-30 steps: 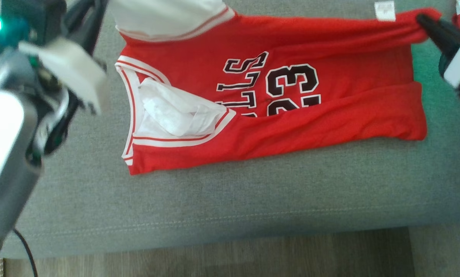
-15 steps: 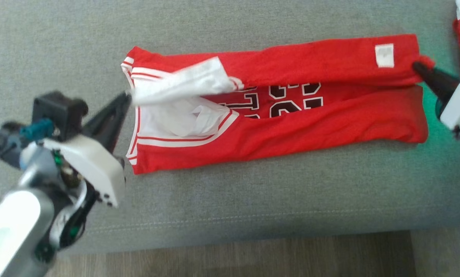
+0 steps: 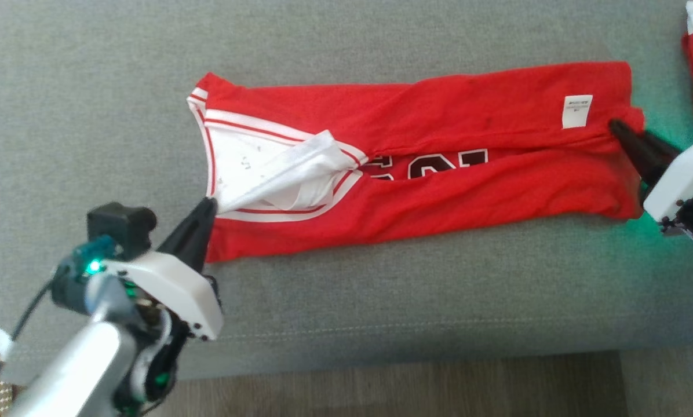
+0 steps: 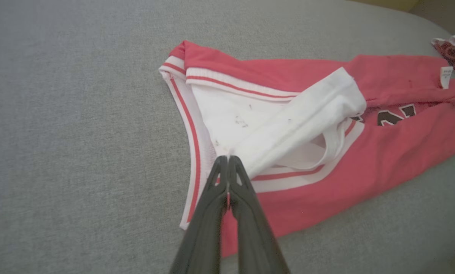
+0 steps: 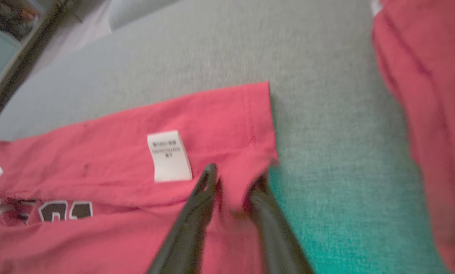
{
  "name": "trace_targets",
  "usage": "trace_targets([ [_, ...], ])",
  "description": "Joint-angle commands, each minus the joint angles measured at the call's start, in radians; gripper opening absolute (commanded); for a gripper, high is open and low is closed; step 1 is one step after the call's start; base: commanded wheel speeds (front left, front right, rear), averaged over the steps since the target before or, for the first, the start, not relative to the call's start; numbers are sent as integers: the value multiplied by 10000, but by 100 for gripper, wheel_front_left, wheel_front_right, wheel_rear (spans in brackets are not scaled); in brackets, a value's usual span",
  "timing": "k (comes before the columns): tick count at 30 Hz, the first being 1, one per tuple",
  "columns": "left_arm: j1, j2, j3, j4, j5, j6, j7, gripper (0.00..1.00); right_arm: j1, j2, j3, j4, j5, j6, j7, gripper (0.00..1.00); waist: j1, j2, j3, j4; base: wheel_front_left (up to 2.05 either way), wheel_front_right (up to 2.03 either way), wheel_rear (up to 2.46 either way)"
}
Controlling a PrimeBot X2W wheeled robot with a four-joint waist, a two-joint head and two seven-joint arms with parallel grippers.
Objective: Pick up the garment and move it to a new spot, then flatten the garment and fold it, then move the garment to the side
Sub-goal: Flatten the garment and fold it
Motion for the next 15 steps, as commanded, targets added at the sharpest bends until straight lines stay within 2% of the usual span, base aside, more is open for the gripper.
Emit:
trace_targets([
  [1, -150, 37, 352, -42, -53, -66, -353, 47, 568, -184, -194, -35, -61, -4, -579, 100, 0, -1, -151, 75, 0, 0, 0],
  [2, -132, -134, 321, 149, -25, -61, -582, 69, 712, -151, -310, 14, -85, -4, -1006, 100, 0, -1, -236, 111, 0, 0, 0],
  [3, -124, -314, 292, 305, 21, -56, -847, 100, 892, -118, -433, 82, -114, -4, -1453, 100, 0, -1, -334, 146, 0, 0, 0],
  [4, -83, -662, 328, 566, 88, 12, -1442, 100, 1297, 10, -712, 252, -163, -4, -2302, 100, 0, -1, -536, 191, 0, 0, 0],
  [8, 74, -1123, 369, 928, 495, 290, -2655, 100, 2156, 563, -1540, 558, -169, -4, -2910, 100, 0, -1, -935, 262, 0, 0, 0],
  [12, 445, -1481, 456, 1130, 1253, 1115, -3724, 100, 2653, 1211, -2552, 718, -509, -4, -2973, 100, 0, -1, -1293, 318, 0, 0, 0],
  [15, 771, -1588, 365, 1209, 2339, 1890, -4056, 100, 2773, 1627, -3298, 1038, -1065, -4, -2977, 100, 0, -1, -1548, 456, 0, 0, 0],
])
